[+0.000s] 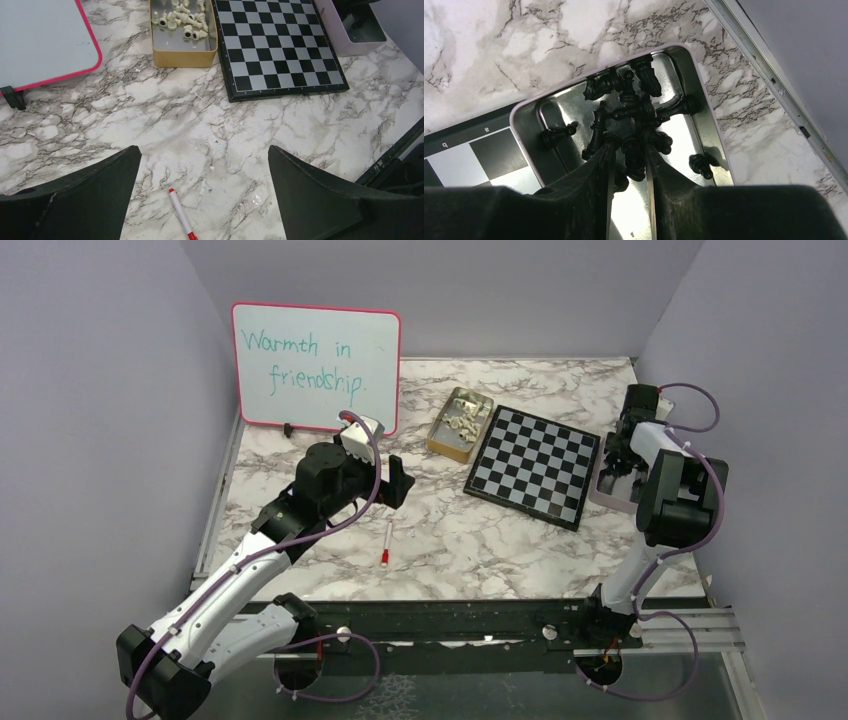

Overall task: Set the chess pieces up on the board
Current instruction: Pick up the chess piece from the storage box.

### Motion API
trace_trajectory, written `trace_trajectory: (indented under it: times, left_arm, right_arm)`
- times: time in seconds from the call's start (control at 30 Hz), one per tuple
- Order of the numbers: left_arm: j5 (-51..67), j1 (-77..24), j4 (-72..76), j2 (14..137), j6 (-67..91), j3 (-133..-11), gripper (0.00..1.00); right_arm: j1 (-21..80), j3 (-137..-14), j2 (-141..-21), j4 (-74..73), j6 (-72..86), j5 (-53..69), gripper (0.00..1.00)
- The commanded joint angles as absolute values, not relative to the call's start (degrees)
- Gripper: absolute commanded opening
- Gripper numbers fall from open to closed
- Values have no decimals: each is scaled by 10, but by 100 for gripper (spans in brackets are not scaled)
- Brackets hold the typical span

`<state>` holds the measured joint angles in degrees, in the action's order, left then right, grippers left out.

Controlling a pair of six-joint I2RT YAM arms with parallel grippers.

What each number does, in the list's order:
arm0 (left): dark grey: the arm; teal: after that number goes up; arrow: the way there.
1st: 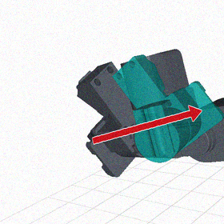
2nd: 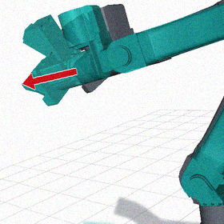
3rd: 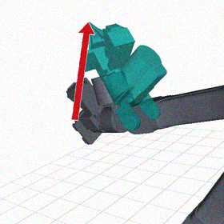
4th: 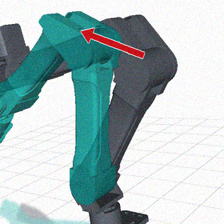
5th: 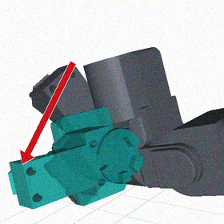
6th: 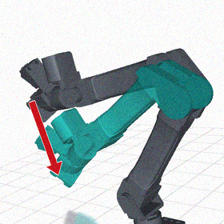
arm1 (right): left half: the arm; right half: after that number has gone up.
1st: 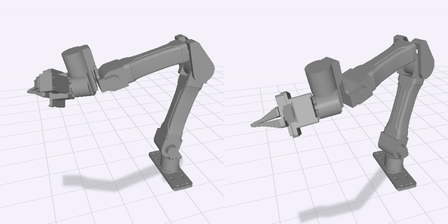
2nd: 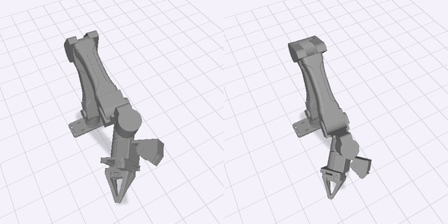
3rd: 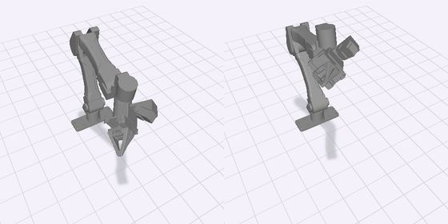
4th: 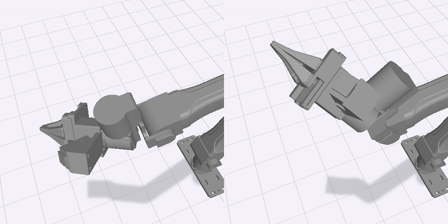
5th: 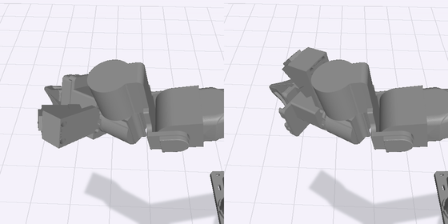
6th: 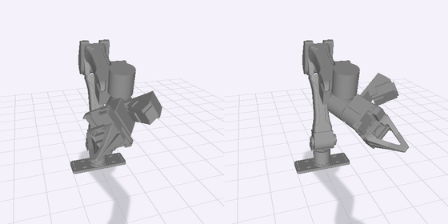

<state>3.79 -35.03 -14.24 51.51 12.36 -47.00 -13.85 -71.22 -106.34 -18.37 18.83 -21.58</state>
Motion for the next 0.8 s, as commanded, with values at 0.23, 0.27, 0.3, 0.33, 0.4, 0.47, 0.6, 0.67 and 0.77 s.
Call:
trace_trajectory:
  times: [0.23,0.27,0.3,0.33,0.4,0.47,0.6,0.67,0.77]
  left_arm:
    - [26,-355,-130,513,119,-465,99]
    - [26,-355,-130,513,119,-464,99]
    - [25,-356,-130,514,119,-464,99]
    - [26,-356,-130,514,119,-463,99]
    - [26,-356,-130,514,119,-463,99]
    - [26,-357,-130,514,119,-463,99]
    - [28,-357,-130,515,120,-462,99]
    - [26,-357,-130,517,120,-462,99]
    - [29,-358,-129,520,121,-463,99]
  right_arm:
    - [-141,-706,-1057,-210,193,-243,21]
    - [-141,-704,-1051,-211,194,-245,21]
    - [-141,-703,-1044,-212,194,-247,20]
    - [-141,-704,-1039,-215,195,-250,19]
    - [-141,-714,-1033,-230,196,-258,17]
    - [-141,-728,-1030,-249,199,-267,16]
    - [-140,-740,-1006,-269,200,-265,15]
    - [-140,-739,-990,-271,189,-249,15]
    - [-139,-753,-977,-287,183,-225,15]
